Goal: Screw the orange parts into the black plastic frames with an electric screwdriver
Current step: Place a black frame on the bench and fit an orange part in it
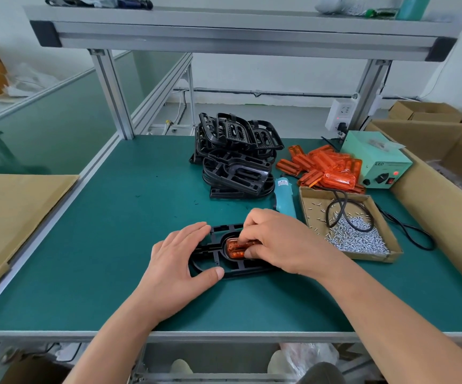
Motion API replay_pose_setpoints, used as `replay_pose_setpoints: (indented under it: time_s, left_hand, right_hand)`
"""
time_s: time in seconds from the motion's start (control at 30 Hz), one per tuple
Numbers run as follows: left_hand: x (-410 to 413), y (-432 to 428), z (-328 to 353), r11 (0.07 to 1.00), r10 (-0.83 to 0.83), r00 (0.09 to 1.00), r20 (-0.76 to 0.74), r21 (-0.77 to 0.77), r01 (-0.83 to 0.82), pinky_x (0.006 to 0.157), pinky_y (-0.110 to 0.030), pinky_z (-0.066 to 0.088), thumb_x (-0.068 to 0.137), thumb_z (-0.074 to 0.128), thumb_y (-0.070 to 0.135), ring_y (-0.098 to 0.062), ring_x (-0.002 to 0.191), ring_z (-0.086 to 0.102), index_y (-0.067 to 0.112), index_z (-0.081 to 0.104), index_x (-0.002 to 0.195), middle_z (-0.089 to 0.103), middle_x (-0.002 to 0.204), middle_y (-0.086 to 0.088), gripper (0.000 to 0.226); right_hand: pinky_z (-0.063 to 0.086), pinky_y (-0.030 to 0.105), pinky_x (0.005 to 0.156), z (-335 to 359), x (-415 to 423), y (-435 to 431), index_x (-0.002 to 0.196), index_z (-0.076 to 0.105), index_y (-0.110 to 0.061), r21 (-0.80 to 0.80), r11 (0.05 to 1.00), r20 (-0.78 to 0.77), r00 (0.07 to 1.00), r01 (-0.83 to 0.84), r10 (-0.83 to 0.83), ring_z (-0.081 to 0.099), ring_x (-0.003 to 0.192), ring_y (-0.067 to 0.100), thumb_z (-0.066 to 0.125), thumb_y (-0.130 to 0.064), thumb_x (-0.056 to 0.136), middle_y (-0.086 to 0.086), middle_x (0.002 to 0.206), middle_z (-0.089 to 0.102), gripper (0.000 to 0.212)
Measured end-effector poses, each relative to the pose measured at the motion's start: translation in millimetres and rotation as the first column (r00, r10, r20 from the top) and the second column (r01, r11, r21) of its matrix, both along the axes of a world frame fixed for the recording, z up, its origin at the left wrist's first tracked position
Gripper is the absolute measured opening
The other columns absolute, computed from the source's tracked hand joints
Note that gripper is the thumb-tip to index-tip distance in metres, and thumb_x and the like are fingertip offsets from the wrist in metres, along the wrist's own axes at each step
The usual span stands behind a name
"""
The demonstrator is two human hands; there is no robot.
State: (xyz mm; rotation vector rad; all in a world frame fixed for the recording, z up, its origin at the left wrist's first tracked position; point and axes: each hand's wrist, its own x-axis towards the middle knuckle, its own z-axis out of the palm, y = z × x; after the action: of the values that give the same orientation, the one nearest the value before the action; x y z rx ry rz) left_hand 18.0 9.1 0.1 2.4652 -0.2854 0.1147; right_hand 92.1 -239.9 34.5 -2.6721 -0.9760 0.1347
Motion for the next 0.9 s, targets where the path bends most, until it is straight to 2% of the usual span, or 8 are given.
replay_pose_setpoints:
  time_s: [0.27, 0.4, 0.5, 0.63, 0.7, 0.77, 0.83, 0.9]
  left_hand:
    - [0.4, 7.3, -3.9, 0.998, -0.038, 0.999, -0.024, -0.043, 0.037, 0.119, -0.023, 0.011, 0.078, 0.057, 0.074, 0.014, 0.147, 0.018, 0.042, 0.037, 0.157, 0.030, 0.157, 0.037, 0.087]
    - [-0.6, 7.9, -4.3, 0.996, -0.040, 0.998, -0.041, -0.086, 0.037, 0.115, -0.022, 0.016, 0.079, 0.057, 0.062, 0.024, 0.139, 0.016, 0.045, 0.040, 0.153, 0.029, 0.144, 0.052, 0.078]
    - [-0.7, 6.9, -3.3, 0.994, -0.033, 0.999, -0.042, -0.107, 0.029, 0.119, -0.029, 0.017, 0.081, 0.057, 0.047, 0.017, 0.141, 0.022, 0.046, 0.043, 0.151, 0.035, 0.143, 0.048, 0.072]
    - [-0.4, 6.8, -3.4, 0.992, -0.036, 0.998, -0.045, -0.126, 0.030, 0.122, -0.038, 0.021, 0.082, 0.057, 0.032, 0.008, 0.143, 0.029, 0.043, 0.048, 0.150, 0.042, 0.145, 0.042, 0.069]
    - [0.9, 7.1, -4.5, 0.989, -0.037, 0.998, -0.056, -0.145, 0.029, 0.122, -0.045, 0.026, 0.082, 0.056, 0.029, -0.004, 0.145, 0.035, 0.039, 0.049, 0.150, 0.047, 0.147, 0.034, 0.068]
    - [1.5, 7.1, -6.0, 0.988, -0.034, 0.996, -0.084, -0.154, 0.021, 0.121, -0.046, 0.030, 0.083, 0.054, 0.032, -0.011, 0.145, 0.037, 0.040, 0.048, 0.151, 0.047, 0.148, 0.031, 0.068]
    - [2.2, 6.5, -7.0, 0.987, -0.025, 0.995, -0.101, -0.160, 0.009, 0.120, -0.047, 0.033, 0.086, 0.052, 0.038, -0.015, 0.145, 0.039, 0.040, 0.047, 0.152, 0.048, 0.148, 0.031, 0.066]
    - [3.8, 1.9, -5.4, 0.989, 0.014, 0.995, -0.103, -0.144, -0.029, 0.120, -0.045, 0.035, 0.090, 0.049, 0.052, -0.012, 0.145, 0.039, 0.040, 0.046, 0.152, 0.048, 0.148, 0.031, 0.063]
  right_hand:
    - [0.043, 0.039, 0.094, -5.7, -9.9, -3.8, 0.117, 0.075, -0.030, 0.080, 0.997, 0.019, 1.000, -0.006, 0.004, 0.048, 0.106, 0.011, 0.073, -0.033, 0.100, -0.014, 0.111, 0.060, 0.017]
    - [0.044, 0.030, 0.094, -13.0, -14.0, -11.8, 0.118, 0.072, -0.031, 0.177, 0.984, -0.036, 0.999, 0.032, -0.026, 0.050, 0.104, 0.003, 0.077, -0.033, 0.098, -0.019, 0.108, 0.061, 0.020]
    - [0.043, 0.018, 0.088, -17.6, -15.3, -21.6, 0.121, 0.074, -0.028, 0.336, 0.932, -0.067, 0.991, 0.132, -0.116, 0.057, 0.102, -0.003, 0.078, -0.025, 0.098, -0.022, 0.109, 0.065, 0.023]
    - [0.039, 0.009, 0.086, -24.5, -18.5, -35.5, 0.117, 0.077, -0.024, 0.486, 0.847, 0.025, 0.965, 0.216, -0.260, 0.058, 0.102, -0.004, 0.075, -0.014, 0.100, -0.031, 0.104, 0.063, 0.020]
    - [0.038, 0.014, 0.093, -26.5, -17.3, -37.9, 0.119, 0.078, -0.024, 0.472, 0.856, 0.071, 0.960, 0.208, -0.272, 0.056, 0.108, -0.003, 0.075, -0.016, 0.100, -0.031, 0.108, 0.063, 0.020]
    - [0.040, 0.029, 0.101, -28.0, -18.0, -37.8, 0.124, 0.077, -0.024, 0.406, 0.896, 0.112, 0.963, 0.181, -0.245, 0.055, 0.115, 0.004, 0.075, -0.026, 0.100, -0.023, 0.116, 0.068, 0.024]
    - [0.034, 0.037, 0.102, -30.6, -20.9, -36.5, 0.129, 0.075, -0.025, 0.299, 0.944, 0.178, 0.963, 0.143, -0.202, 0.056, 0.121, 0.013, 0.072, -0.038, 0.098, -0.017, 0.123, 0.070, 0.034]
    - [0.028, 0.038, 0.104, -33.1, -23.9, -34.6, 0.132, 0.073, -0.026, 0.215, 0.970, 0.232, 0.959, 0.113, -0.163, 0.054, 0.125, 0.017, 0.071, -0.042, 0.098, -0.015, 0.128, 0.069, 0.037]
